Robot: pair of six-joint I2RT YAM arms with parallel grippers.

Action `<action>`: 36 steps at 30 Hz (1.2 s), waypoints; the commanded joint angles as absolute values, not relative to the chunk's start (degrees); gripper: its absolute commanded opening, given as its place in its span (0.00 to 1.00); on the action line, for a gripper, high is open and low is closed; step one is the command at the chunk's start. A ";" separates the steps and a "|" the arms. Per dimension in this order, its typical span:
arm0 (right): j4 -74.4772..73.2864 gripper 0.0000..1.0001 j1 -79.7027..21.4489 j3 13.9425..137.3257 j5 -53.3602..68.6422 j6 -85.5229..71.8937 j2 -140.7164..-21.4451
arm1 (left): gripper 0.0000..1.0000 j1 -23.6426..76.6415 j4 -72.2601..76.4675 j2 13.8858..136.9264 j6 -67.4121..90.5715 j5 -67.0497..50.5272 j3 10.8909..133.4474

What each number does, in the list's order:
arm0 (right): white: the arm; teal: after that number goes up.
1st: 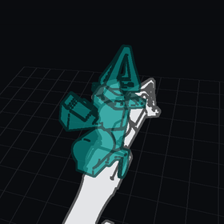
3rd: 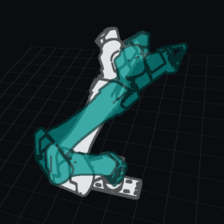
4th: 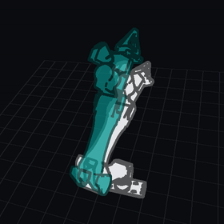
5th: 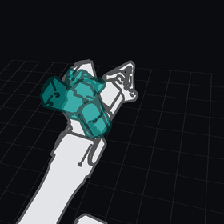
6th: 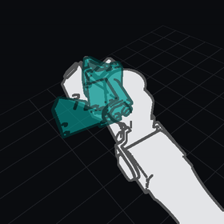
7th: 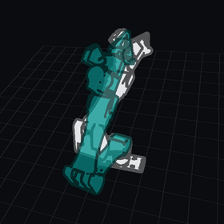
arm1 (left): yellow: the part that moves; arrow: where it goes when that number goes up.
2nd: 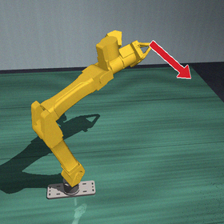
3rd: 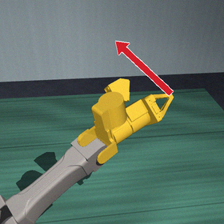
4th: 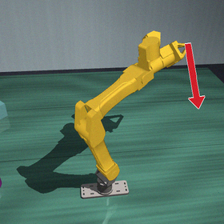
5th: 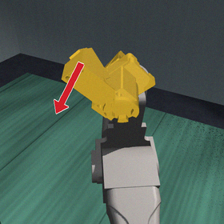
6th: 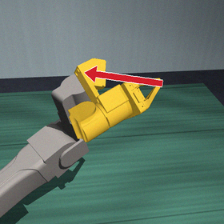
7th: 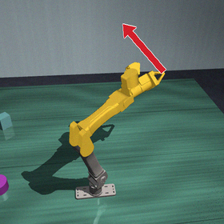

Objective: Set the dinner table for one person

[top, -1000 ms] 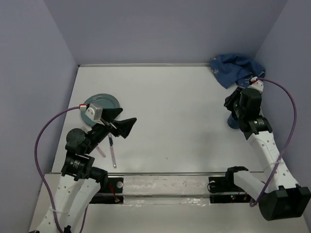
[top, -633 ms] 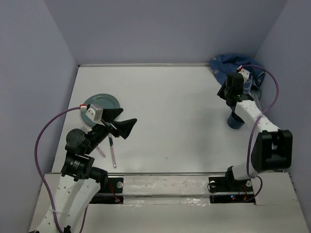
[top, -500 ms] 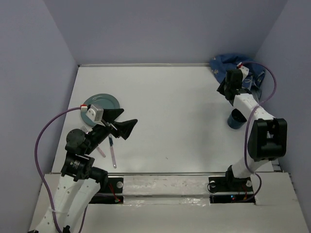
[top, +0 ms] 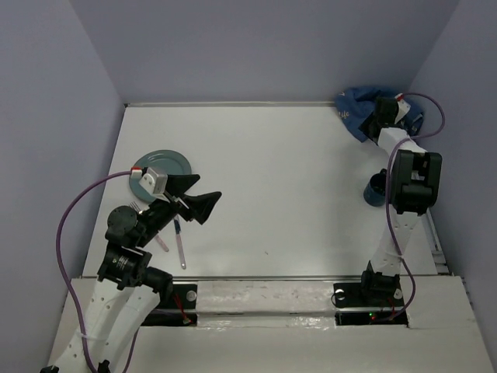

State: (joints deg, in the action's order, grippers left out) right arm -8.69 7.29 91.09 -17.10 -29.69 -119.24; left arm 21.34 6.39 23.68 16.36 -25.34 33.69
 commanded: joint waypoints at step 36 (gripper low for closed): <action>-5.63 0.00 6.16 106.62 16.67 -31.03 -131.85 | 0.99 19.16 9.23 25.49 16.26 -25.40 36.21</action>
State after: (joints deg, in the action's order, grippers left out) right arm -11.18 10.79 109.89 6.94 -36.60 -138.91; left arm 20.01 6.48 25.34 15.94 -25.17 33.78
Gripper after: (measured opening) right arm 0.030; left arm 0.989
